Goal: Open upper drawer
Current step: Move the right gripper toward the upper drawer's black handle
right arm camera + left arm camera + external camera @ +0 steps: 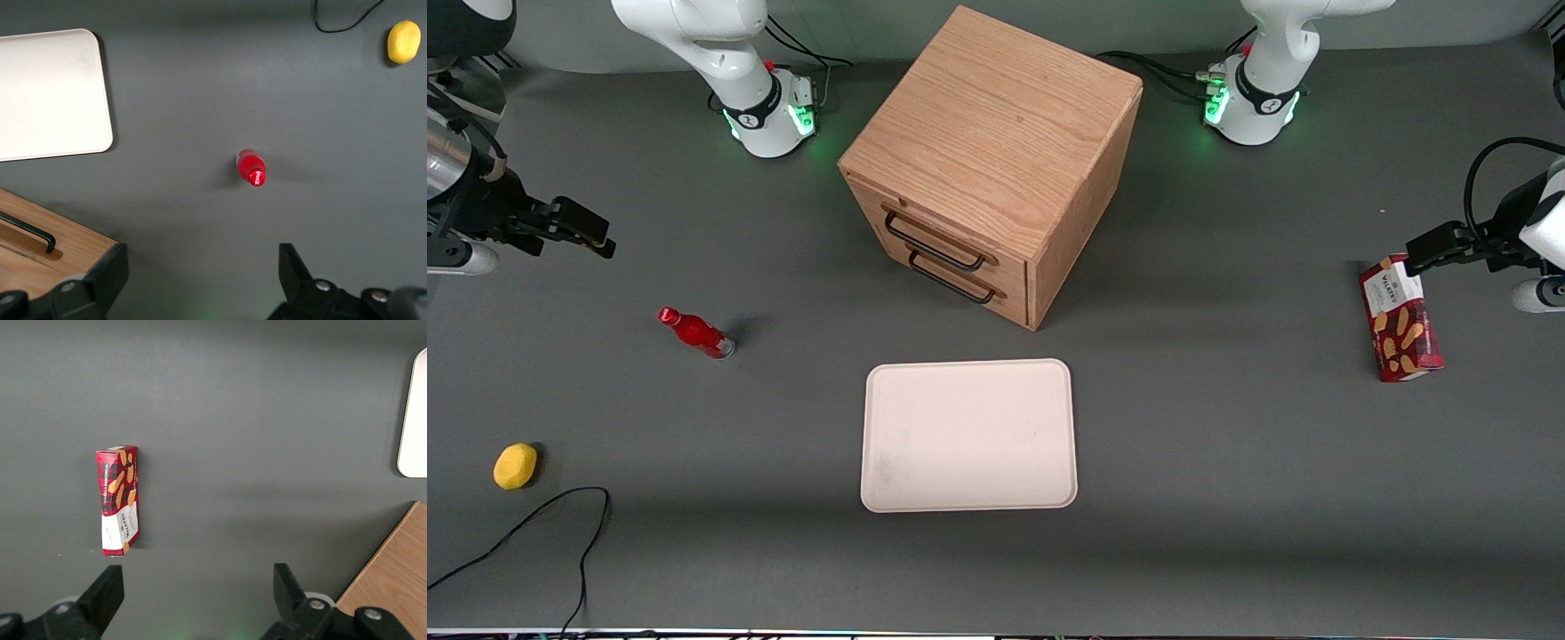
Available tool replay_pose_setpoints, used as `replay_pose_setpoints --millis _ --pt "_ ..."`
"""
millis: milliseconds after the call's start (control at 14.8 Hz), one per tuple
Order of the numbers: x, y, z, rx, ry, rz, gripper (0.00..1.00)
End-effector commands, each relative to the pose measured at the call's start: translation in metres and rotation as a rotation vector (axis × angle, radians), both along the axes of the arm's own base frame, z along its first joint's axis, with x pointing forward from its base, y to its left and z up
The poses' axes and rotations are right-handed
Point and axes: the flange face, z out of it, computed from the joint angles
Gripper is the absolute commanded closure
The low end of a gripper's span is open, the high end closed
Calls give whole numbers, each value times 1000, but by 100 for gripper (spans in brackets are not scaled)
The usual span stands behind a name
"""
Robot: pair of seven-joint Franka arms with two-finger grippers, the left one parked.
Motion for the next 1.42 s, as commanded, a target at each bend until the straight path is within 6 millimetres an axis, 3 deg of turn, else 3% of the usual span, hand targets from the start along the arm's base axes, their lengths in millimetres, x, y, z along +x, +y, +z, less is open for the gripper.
replay_pose_setpoints --millis 0,135,337,539,809,1079,1348 --pt "3 2 6 -8 8 -24 0" --pt "6 2 3 -6 8 -19 0" --pt "25 6 -14 8 25 -7 0" --pt "38 45 -20 14 4 66 0" --pt "42 120 -27 32 -26 225 0" --pt "30 200 -28 65 -47 661 0" --pt "10 279 -60 125 -7 998 0"
